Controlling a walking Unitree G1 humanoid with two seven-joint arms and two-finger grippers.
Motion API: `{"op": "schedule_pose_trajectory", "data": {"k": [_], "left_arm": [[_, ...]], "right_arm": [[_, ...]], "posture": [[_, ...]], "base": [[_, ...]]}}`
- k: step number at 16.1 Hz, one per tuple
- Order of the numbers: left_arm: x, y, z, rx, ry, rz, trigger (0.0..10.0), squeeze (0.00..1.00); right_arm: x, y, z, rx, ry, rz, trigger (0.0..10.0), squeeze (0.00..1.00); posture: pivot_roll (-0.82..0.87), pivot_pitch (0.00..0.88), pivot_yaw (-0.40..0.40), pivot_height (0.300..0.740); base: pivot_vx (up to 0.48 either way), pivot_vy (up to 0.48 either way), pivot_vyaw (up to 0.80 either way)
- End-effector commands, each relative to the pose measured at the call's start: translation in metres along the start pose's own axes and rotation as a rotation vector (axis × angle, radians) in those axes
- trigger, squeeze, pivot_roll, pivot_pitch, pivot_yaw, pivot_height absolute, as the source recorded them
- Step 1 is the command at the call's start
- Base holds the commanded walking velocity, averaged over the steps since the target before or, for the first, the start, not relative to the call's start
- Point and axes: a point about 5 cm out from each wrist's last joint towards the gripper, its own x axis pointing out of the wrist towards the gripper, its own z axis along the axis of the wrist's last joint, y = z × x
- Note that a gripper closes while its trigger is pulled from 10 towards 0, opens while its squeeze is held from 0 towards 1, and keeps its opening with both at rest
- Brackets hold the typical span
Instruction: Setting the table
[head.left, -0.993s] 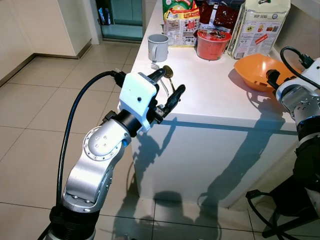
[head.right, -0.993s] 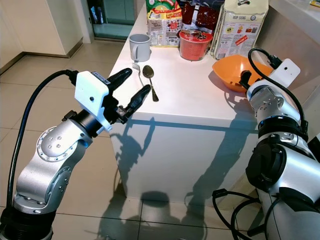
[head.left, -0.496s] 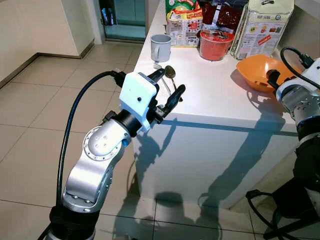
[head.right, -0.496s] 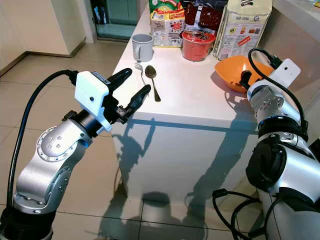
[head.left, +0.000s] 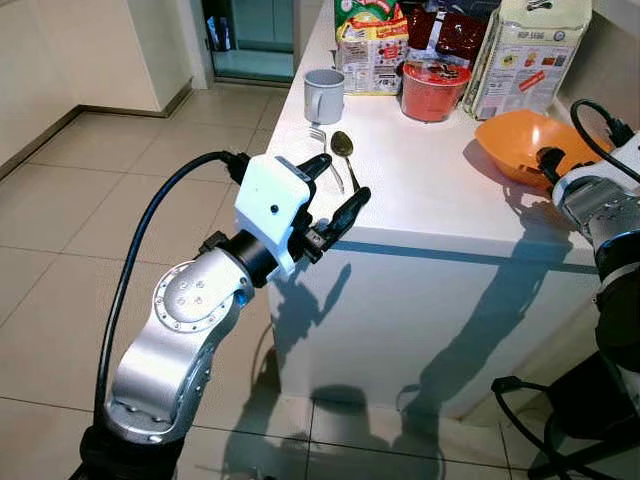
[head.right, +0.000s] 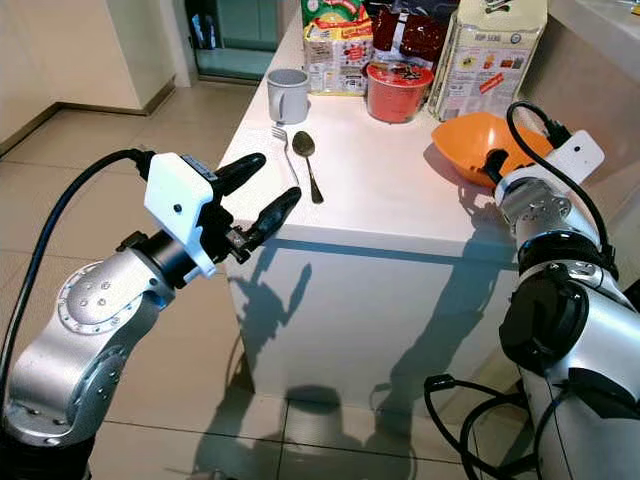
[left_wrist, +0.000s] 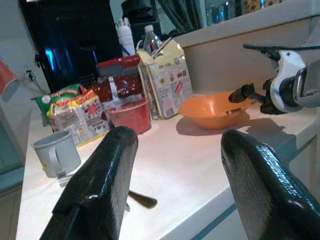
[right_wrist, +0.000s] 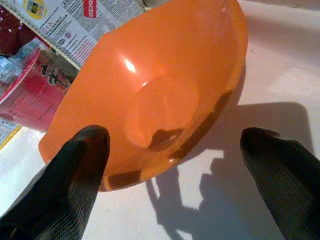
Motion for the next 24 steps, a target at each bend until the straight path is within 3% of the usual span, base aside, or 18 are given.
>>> {"op": "schedule_pose_trajectory", "data": {"k": [1, 6, 16, 17, 18, 19, 24], "left_arm": [[0.0, -0.001, 0.004, 0.003, -0.006, -0.017, 10.0, 0.0], [-0.007, 0.0, 0.013, -0.016, -0.007, 0.022, 10.0, 0.0], [-0.017, 0.017, 0.025, 0.002, 0.015, 0.123, 10.0, 0.0], [-0.018, 0.018, 0.026, 0.002, 0.019, 0.125, 10.0, 0.0], [-0.019, 0.018, 0.025, 0.006, 0.025, 0.123, 10.0, 0.0], [-0.019, 0.018, 0.025, 0.007, 0.03, 0.116, 10.0, 0.0], [-0.021, 0.018, 0.024, 0.014, 0.041, 0.114, 10.0, 0.0]], "right_arm": [[-0.002, 0.006, 0.013, 0.028, -0.031, 0.005, 10.0, 0.0], [-0.001, -0.007, 0.018, 0.042, -0.051, -0.024, 10.0, 0.0], [-0.001, 0.015, 0.001, 0.058, -0.001, 0.056, 10.0, 0.0], [-0.001, 0.016, -0.001, 0.08, 0.004, 0.055, 4.2, 0.0], [-0.001, 0.017, -0.003, 0.1, 0.008, 0.055, 3.1, 0.0], [-0.001, 0.019, -0.003, 0.122, 0.013, 0.058, 0.1, 0.0], [-0.001, 0.021, -0.007, 0.163, 0.026, 0.059, 0.0, 0.0]], "posture": [[0.06, 0.0, -0.036, 0.74], [0.08, 0.09, -0.018, 0.74], [0.11, 0.163, -0.02, 0.74], [0.11, 0.164, -0.018, 0.74], [0.11, 0.165, -0.017, 0.74], [0.11, 0.174, -0.014, 0.74], [0.12, 0.167, -0.018, 0.74]], "base": [[0.0, 0.0, 0.0], [0.0, 0.0, 0.0], [0.0, 0.0, 0.0], [0.0, 0.0, 0.0], [0.0, 0.0, 0.0], [0.0, 0.0, 0.0], [0.0, 0.0, 0.0]]}}
